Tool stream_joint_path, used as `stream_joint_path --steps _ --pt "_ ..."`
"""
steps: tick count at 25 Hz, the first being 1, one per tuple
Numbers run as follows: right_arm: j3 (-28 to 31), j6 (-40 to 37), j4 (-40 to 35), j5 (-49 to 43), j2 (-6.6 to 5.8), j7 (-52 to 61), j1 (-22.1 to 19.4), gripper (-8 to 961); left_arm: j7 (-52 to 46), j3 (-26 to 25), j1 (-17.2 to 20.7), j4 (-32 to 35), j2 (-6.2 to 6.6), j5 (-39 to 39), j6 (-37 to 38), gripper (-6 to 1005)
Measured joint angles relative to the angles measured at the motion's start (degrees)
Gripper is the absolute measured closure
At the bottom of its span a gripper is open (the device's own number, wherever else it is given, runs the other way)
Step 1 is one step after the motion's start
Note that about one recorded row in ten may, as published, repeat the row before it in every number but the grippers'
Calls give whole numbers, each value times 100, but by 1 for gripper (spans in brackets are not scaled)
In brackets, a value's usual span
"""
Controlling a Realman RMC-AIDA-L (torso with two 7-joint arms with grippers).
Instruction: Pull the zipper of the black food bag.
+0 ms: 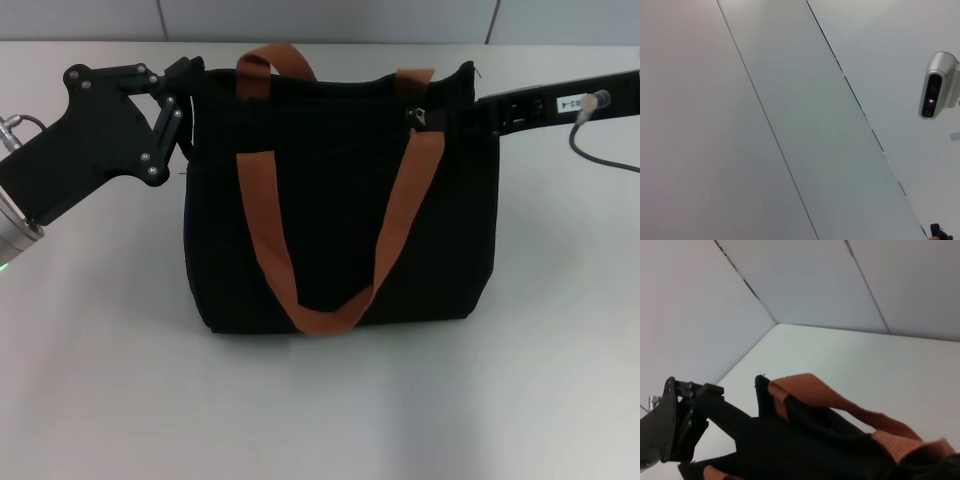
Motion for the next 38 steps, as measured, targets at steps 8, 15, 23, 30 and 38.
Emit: stream_joint_path --steps 8,15,23,30,38 --pt "110 -65 -133 -113 6 21 -81 953 0 -6 6 12 -1 1 0 960" --pt "207 -137 -169 -118 5 23 -134 953 0 -11 -4 25 -1 1 0 960" --pt "371 -329 -40 94 -18 -13 -93 958 0 -14 -7 17 0 -1 25 959" --pt "569 -382 166 467 -35 -180 -132 775 0 -10 -3 22 -10 -1 42 959" --pt "618 -409 174 518 -31 -270 -152 511 0 -10 1 17 -10 2 45 959"
